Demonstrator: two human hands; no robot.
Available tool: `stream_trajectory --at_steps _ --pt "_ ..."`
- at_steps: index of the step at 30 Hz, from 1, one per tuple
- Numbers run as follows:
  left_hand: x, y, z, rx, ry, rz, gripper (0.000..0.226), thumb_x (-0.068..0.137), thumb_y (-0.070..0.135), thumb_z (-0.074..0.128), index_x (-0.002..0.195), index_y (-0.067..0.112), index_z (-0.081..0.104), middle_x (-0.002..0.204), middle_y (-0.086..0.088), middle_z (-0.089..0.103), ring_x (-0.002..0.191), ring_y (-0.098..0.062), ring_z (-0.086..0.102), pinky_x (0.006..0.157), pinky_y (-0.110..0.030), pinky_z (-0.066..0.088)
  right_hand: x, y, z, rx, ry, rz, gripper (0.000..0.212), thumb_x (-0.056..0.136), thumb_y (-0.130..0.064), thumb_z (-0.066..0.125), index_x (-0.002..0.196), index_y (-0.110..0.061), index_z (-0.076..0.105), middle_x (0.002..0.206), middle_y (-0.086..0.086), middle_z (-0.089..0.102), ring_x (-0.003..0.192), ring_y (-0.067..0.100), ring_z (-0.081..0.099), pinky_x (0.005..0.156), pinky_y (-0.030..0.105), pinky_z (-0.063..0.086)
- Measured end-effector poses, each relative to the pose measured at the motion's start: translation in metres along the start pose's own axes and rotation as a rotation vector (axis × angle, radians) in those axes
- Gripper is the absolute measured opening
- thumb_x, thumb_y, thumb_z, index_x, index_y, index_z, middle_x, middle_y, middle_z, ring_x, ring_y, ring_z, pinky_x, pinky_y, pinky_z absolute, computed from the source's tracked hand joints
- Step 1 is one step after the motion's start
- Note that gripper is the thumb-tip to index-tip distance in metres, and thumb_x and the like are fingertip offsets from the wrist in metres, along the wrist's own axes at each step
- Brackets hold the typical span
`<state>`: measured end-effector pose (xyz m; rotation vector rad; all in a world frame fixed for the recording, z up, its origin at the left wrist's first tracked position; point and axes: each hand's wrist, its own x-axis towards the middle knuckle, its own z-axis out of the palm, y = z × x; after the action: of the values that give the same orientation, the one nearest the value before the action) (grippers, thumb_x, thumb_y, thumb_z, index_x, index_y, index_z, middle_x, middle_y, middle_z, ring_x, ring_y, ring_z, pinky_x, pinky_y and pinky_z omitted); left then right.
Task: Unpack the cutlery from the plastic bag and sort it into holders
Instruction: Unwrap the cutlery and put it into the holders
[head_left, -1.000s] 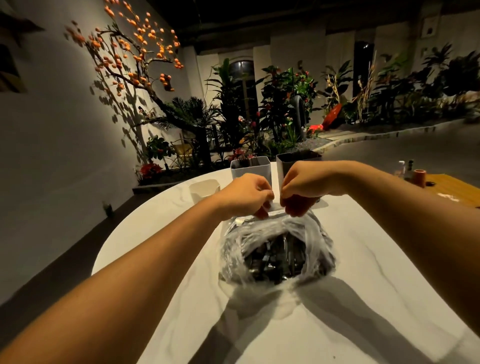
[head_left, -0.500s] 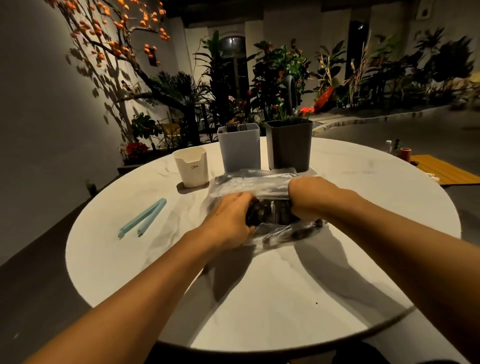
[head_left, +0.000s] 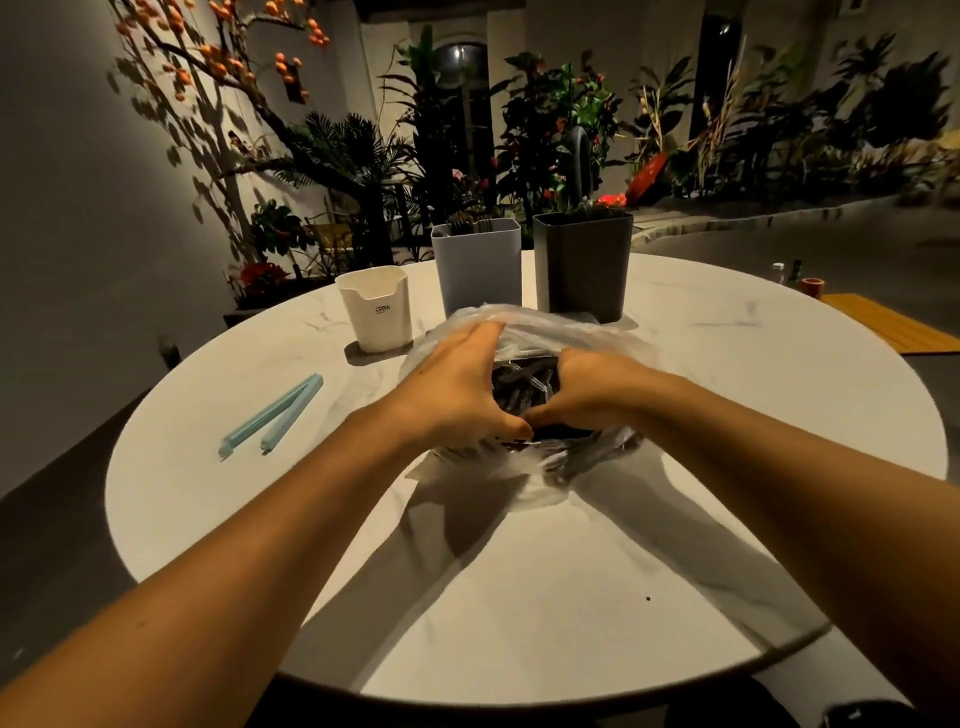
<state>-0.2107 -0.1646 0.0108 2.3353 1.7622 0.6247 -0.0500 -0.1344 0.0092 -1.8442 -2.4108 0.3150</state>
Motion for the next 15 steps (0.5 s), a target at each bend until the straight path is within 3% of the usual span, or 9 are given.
stream_trajectory --at_steps 2,7,12,15 --pt "-0.001 0.001 -0.002 0.001 0.056 0.016 0.109 0.066 0.035 0.092 0.152 0.02 0.028 0.152 -0.002 0.04 0.137 -0.021 0.04 0.11 -0.033 0.041 0.001 0.001 -0.003 0.076 -0.026 0.017 0.047 0.081 -0.054 0.073 0.102 -0.017 0.054 0.083 -0.001 0.056 0.078 0.014 0.054 0.073 0.027 0.048" --pt "-0.007 0.001 0.005 0.002 0.092 0.019 0.097 0.073 0.032 0.089 0.151 0.021 0.032 0.151 0.0 0.041 0.134 -0.019 0.042 0.11 -0.033 0.042 0.006 0.011 0.0 0.264 -0.045 0.094 0.041 0.087 -0.031 0.074 0.121 -0.011 0.061 0.11 0.01 0.065 0.1 0.023 0.062 0.09 0.033 0.055" --pt "-0.007 0.006 0.005 -0.007 0.089 0.023 0.087 0.08 0.028 0.084 0.151 0.022 0.034 0.154 0.0 0.038 0.136 -0.019 0.04 0.11 -0.03 0.04 0.004 0.017 -0.002 0.454 -0.059 0.176 0.013 0.096 -0.014 0.056 0.108 -0.01 0.057 0.095 0.01 0.061 0.086 0.019 0.059 0.073 0.028 0.051" --pt "-0.006 0.009 0.006 0.026 0.052 0.015 0.087 0.08 0.03 0.083 0.152 0.022 0.034 0.153 0.0 0.04 0.137 -0.02 0.039 0.112 -0.033 0.04 -0.002 0.018 -0.008 0.538 -0.071 0.209 0.01 0.099 -0.011 0.05 0.107 -0.01 0.056 0.091 0.01 0.06 0.083 0.019 0.059 0.071 0.028 0.05"
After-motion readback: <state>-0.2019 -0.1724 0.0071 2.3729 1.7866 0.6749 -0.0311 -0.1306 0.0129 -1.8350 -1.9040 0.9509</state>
